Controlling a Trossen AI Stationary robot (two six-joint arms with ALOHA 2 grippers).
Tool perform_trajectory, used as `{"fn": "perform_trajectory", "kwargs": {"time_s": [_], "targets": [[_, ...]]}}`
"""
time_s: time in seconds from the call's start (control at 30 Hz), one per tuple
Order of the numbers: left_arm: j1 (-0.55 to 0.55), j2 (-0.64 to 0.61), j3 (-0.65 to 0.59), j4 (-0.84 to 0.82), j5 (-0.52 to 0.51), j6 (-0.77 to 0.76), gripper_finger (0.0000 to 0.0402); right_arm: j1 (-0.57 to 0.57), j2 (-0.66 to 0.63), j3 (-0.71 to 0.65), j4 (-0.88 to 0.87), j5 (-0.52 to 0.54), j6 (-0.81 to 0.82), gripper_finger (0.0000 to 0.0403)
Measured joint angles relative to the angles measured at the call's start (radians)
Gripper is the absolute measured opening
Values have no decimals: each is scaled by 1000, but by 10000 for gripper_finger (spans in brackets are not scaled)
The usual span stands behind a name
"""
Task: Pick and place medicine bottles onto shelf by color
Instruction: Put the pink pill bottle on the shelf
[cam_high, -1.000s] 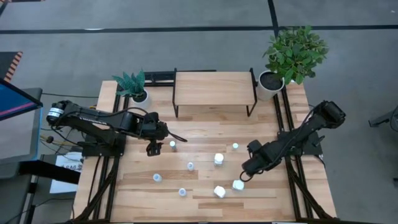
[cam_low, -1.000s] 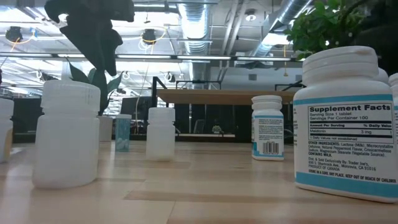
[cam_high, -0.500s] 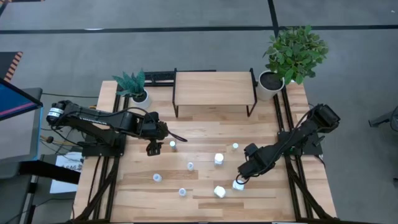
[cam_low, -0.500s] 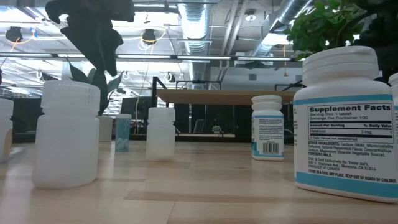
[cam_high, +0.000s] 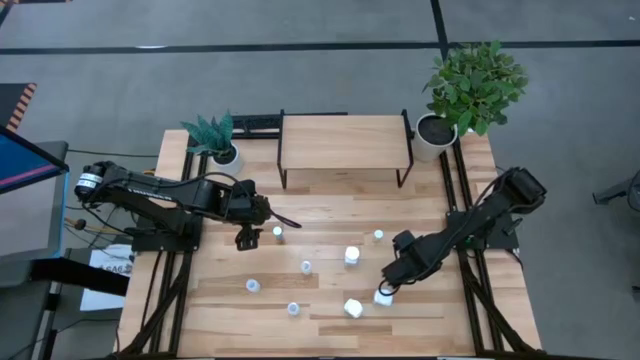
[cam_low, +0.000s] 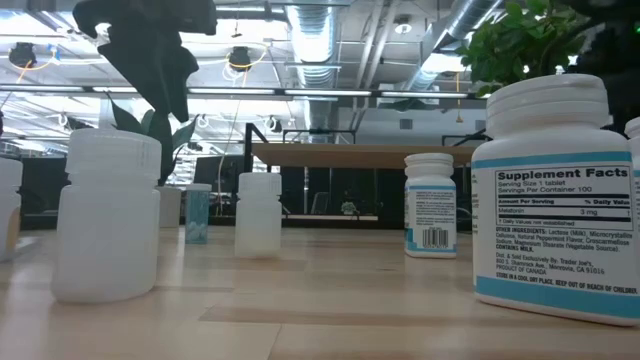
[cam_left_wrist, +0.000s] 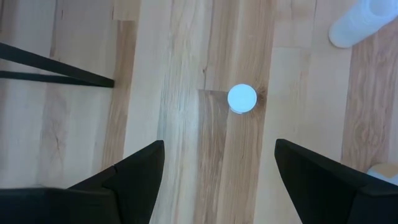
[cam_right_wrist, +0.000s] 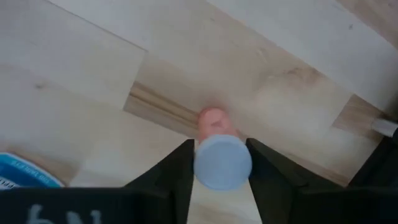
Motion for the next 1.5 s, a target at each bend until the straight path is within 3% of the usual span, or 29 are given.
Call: {"fn": "perform_trajectory", "kwargs": {"time_s": [0.2, 0.37, 0.57, 0.67, 0.97, 1.27, 1.5], "targets": [[0, 0, 0, 0, 0, 0, 292, -5, -6, 0, -6, -70, -14, 105], [0, 0, 0, 0, 8, 6, 292, -13, -16, 34, -10, -138, -39, 104], [0, 6, -4, 1, 93, 60, 292, -69, -76, 205, -77, -146, -179, 102], [0, 14, -4, 1, 97, 93, 292, -121, -109, 323, -164, -102, -287, 100], [0, 49, -3, 31, 96, 115, 292, -455, -89, 660, -420, -10, -689, 98], [0, 75, -4, 57, 97, 114, 292, -859, 79, 894, -460, 24, -1133, 98], [0, 142, -3, 83, 99, 132, 292, -1060, 235, 1104, -445, 23, -1307, 98]]}}
